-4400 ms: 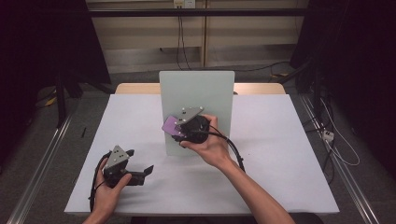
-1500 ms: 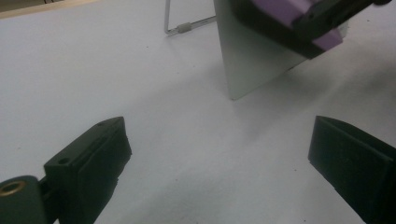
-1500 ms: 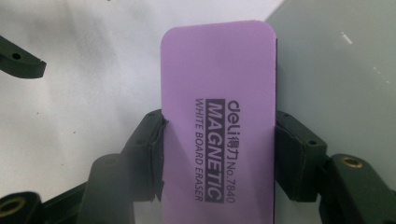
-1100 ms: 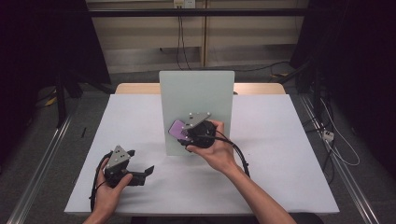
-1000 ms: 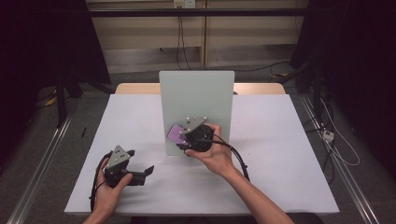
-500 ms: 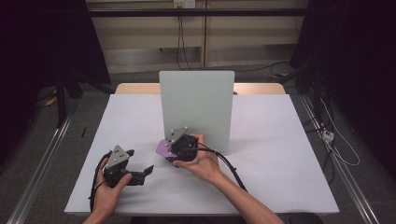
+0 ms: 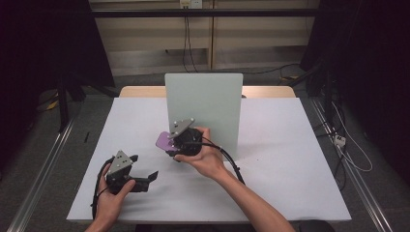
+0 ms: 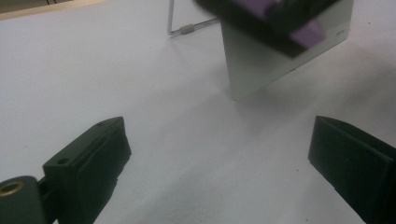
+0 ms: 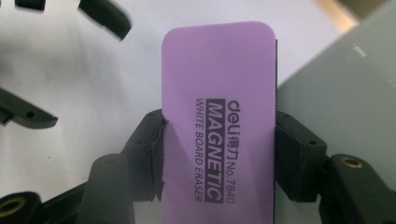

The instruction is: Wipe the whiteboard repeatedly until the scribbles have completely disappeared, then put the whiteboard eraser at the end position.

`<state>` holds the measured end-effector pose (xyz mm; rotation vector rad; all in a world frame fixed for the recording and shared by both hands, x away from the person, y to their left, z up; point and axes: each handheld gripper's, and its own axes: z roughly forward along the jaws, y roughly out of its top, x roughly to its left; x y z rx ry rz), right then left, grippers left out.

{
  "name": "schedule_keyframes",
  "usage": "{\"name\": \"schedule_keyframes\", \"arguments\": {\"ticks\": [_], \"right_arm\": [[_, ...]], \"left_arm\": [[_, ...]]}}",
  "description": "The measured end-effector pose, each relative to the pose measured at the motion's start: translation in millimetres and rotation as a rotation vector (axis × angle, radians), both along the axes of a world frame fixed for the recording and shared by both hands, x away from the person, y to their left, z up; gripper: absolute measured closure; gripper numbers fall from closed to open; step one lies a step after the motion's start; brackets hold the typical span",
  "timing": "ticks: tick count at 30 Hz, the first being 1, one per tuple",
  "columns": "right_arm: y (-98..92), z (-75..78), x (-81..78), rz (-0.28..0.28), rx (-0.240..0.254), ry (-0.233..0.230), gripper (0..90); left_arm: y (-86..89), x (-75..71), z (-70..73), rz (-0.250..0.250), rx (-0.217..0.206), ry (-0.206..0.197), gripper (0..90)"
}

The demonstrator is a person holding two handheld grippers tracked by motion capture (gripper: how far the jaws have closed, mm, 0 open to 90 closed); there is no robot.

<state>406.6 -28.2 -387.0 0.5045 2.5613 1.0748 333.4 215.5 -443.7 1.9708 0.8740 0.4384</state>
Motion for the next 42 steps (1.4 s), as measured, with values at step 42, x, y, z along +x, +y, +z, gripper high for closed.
{"name": "schedule_keyframes", "arguments": {"ticks": [42], "right_arm": [[-87.5, -1.2, -24.9, -0.032, 0.105, 0.160, 41.8]], "left_arm": [[1.4, 0.8, -4.5, -0.001, 0.011, 0.017, 4.8]]}}
